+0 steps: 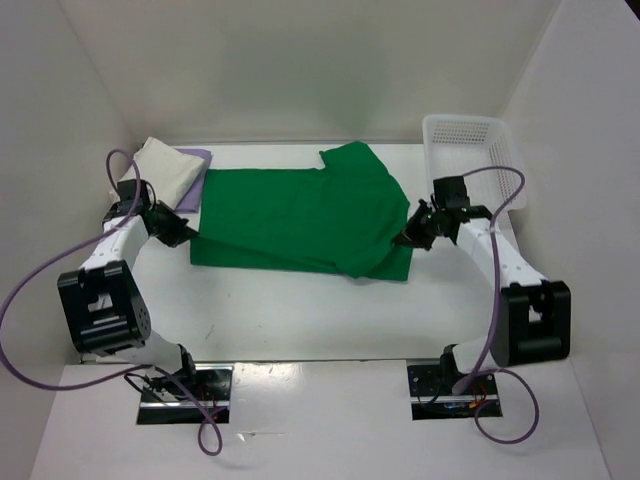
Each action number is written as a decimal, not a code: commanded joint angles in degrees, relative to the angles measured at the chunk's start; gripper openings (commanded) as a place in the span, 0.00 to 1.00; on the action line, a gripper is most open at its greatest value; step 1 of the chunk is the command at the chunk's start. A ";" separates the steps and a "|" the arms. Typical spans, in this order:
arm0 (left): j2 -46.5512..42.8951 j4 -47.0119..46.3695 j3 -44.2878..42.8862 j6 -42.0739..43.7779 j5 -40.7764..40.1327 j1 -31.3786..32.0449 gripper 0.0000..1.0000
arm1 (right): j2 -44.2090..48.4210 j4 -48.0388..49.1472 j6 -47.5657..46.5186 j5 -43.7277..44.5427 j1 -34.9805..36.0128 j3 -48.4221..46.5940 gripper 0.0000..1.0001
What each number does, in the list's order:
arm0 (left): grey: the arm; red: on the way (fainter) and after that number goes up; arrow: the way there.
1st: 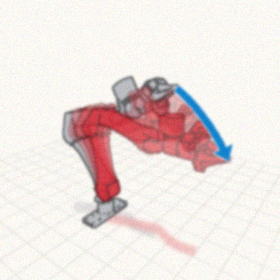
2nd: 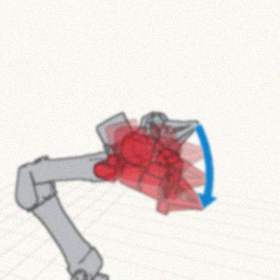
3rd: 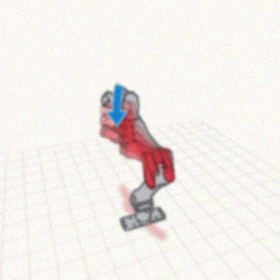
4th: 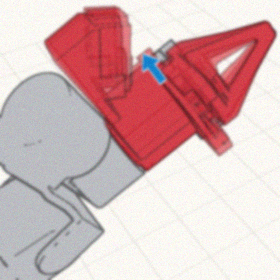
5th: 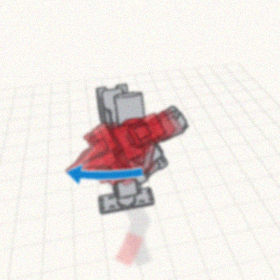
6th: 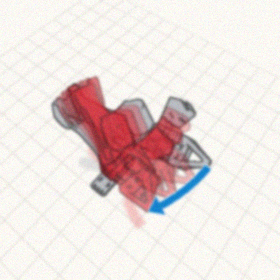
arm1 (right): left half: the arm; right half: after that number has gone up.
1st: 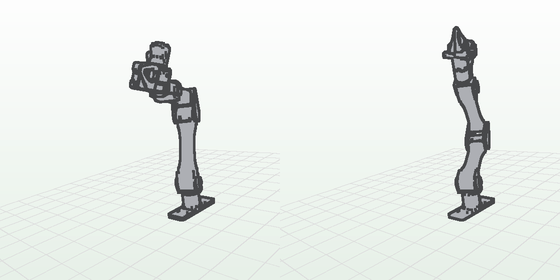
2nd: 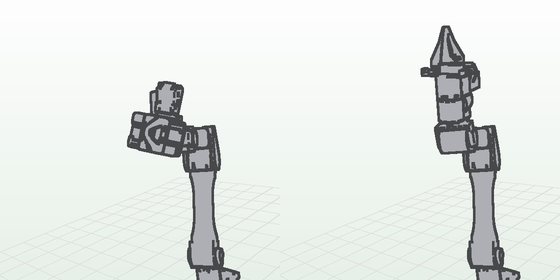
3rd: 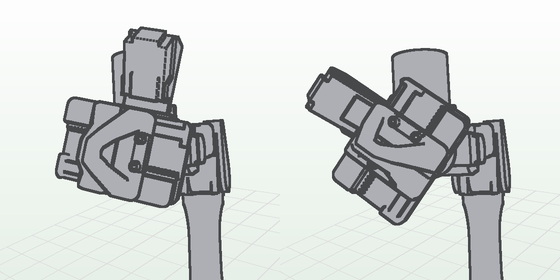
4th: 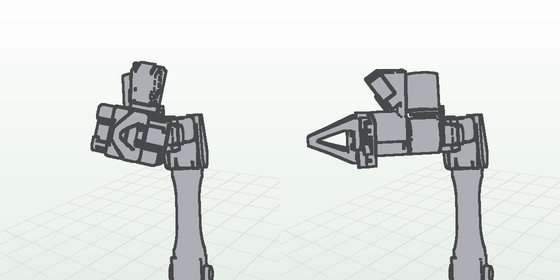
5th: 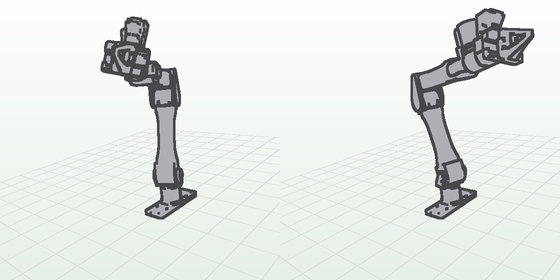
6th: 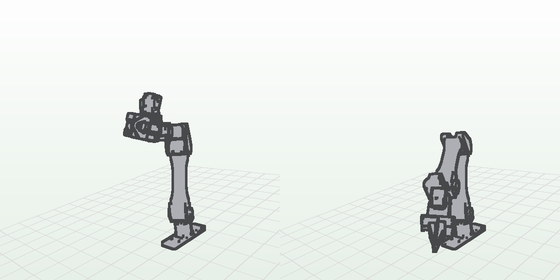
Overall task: Fold and stack the t-shirts
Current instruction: Grap the side of the flattened tshirt closest away from the robot with both arms, then fold the flattened tshirt in 1/3 of the way
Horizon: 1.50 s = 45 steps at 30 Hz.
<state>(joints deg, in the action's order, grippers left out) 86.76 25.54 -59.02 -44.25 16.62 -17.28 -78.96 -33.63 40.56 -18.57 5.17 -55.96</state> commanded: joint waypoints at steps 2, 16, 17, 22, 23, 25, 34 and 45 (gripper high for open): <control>6.47 -4.88 -5.22 -2.86 0.61 1.36 0.00 | -7.25 7.69 -2.94 5.99 0.19 -11.87 0.00; 22.04 -5.41 -17.35 -2.86 -7.12 3.74 0.00 | -32.20 8.93 -5.14 7.49 -0.86 -34.12 0.00; 22.05 -5.41 -17.35 -2.86 -7.13 3.74 0.01 | -33.01 8.93 -5.14 8.19 -0.86 -35.43 0.01; 22.66 -4.89 -17.35 -3.38 -9.06 3.74 0.24 | -35.04 11.82 -4.61 6.80 -0.86 -37.11 0.09; 21.62 -4.89 -16.66 -3.39 -9.06 3.74 0.28 | -35.04 12.53 -4.61 6.01 -0.86 -37.81 0.16; 18.99 -4.89 -15.86 -3.39 -8.37 3.05 0.40 | -34.51 11.66 -4.61 4.60 -0.86 -38.52 0.24; 2.89 -5.94 -0.84 -2.33 -7.57 1.99 0.50 | -13.96 12.18 -3.74 8.73 -0.86 -17.21 0.09; 11.06 -7.52 3.65 -0.49 -0.37 -1.79 0.50 | -6.91 12.71 -1.44 15.31 -0.86 5.51 0.48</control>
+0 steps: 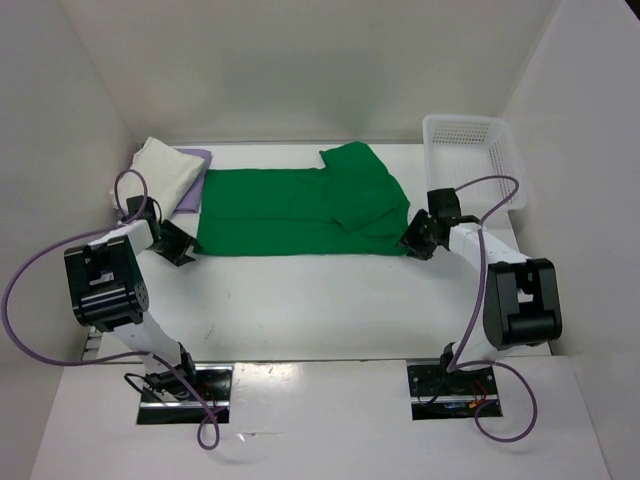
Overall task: Fold and stack the t-shirts
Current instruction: Fold the flattened tshirt in 1/3 of the way
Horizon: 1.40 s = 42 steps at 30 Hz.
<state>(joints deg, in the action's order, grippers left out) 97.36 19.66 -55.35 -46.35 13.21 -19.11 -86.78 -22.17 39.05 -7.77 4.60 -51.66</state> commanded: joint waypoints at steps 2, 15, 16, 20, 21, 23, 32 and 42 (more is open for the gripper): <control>2.47 -2.34 -0.02 1.09 3.05 0.04 0.48 | 0.04 1.96 0.06 6.00 -0.29 1.21 0.54; 4.15 -3.50 0.59 1.61 3.75 0.04 0.00 | -8.94 3.81 2.78 11.02 -0.29 -0.03 0.00; 2.67 -2.53 0.60 2.22 3.14 0.04 0.00 | -7.97 2.76 3.40 11.02 -0.29 0.76 0.00; -1.02 0.11 4.45 4.24 3.14 -1.97 0.00 | -0.07 -0.75 5.86 7.61 -1.34 6.46 0.00; -1.90 0.64 6.55 4.77 4.01 -2.50 0.00 | 3.60 -1.72 5.86 6.99 -1.35 7.27 0.00; -5.15 2.83 8.50 5.65 5.49 -3.38 0.00 | 7.75 -4.79 7.27 4.53 -3.45 10.42 0.00; -17.11 17.06 14.57 9.15 16.49 -8.57 0.11 | 29.11 -18.86 11.49 -0.76 -3.46 11.50 0.00; -25.55 24.20 8.52 10.49 11.13 -9.10 0.85 | 31.51 -27.31 6.13 4.61 -0.39 2.01 0.58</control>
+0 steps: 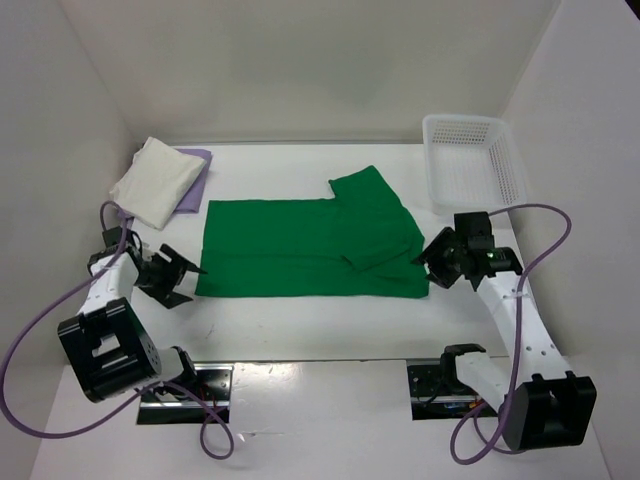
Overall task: Fold and stack the t-shirts
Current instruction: Fold the flattened tshirt in 1/3 of the way
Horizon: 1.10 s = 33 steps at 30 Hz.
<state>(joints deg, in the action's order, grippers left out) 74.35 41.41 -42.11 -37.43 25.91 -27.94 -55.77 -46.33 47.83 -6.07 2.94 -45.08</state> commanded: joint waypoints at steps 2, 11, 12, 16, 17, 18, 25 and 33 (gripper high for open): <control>-2.54 -0.25 -6.05 1.57 -0.26 1.39 0.75 | -1.26 -0.01 -3.97 1.59 1.98 -5.19 0.54; 1.49 -16.08 -9.84 -2.03 -1.03 21.16 0.09 | -21.45 24.69 -1.08 -3.34 12.42 -2.46 0.00; 2.98 -16.88 -10.53 -2.03 -1.04 24.83 0.09 | -23.40 25.49 -1.08 -3.34 13.14 -3.08 0.00; 11.07 -21.27 -10.54 -2.74 -3.58 31.27 0.06 | -30.35 29.18 -1.08 -1.32 16.31 -4.14 0.00; 11.78 -22.15 -9.84 -2.74 -4.20 31.89 0.06 | -32.10 29.80 -1.08 -1.32 16.92 -3.53 0.00; 12.92 -22.68 -9.84 -3.26 -4.72 32.42 0.06 | -32.73 30.32 -0.38 -0.71 16.92 -3.52 0.00; 16.26 -23.83 -7.02 -3.26 -7.37 31.90 0.06 | -37.21 32.35 -0.90 0.96 17.45 -3.61 0.00; 15.75 -22.07 -7.02 -2.13 -6.84 30.06 0.06 | -43.38 33.49 -0.37 0.97 17.45 -8.53 0.00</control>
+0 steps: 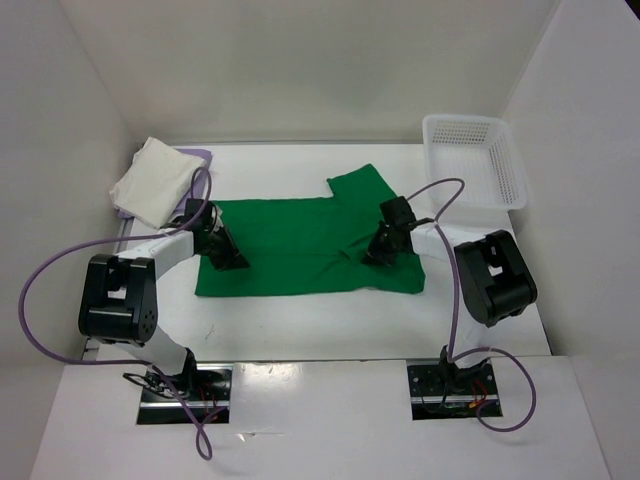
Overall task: Fold and stack the t-shirts
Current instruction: Fold the flattened tshirt in 1/3 of the way
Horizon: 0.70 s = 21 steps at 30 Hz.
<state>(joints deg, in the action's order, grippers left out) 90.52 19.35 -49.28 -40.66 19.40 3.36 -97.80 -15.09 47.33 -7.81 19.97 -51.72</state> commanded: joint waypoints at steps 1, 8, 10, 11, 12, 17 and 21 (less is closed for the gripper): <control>-0.43 0.50 0.15 1.11 -0.85 -1.25 0.06 | -1.34 2.78 0.65 2.72 0.42 -2.41 0.00; -1.75 3.85 0.67 2.34 -3.92 -2.92 0.06 | -13.45 -1.67 0.75 2.97 -0.81 -27.83 0.00; -3.50 5.68 -0.81 2.95 -4.71 -2.92 0.06 | -15.31 -2.40 0.05 2.90 -0.81 -31.76 0.00; -4.12 5.69 -0.82 2.96 -4.72 -3.52 0.06 | -14.01 -2.40 0.04 2.89 -0.28 -32.47 0.00; -5.26 6.39 -1.52 2.96 -5.24 -3.53 0.08 | -12.34 -2.40 -0.74 3.41 0.42 -31.08 0.00; -7.73 5.88 -2.05 2.44 -4.72 -1.35 0.10 | 1.71 -0.91 -0.84 1.66 0.95 -13.70 0.00; -5.89 4.73 -2.05 1.30 -4.72 1.82 0.10 | 9.46 0.15 1.62 1.66 0.95 -3.22 0.00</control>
<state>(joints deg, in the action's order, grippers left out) 84.07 24.75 -49.95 -39.22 14.74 2.92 -92.84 -15.90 47.94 -6.52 20.27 -59.51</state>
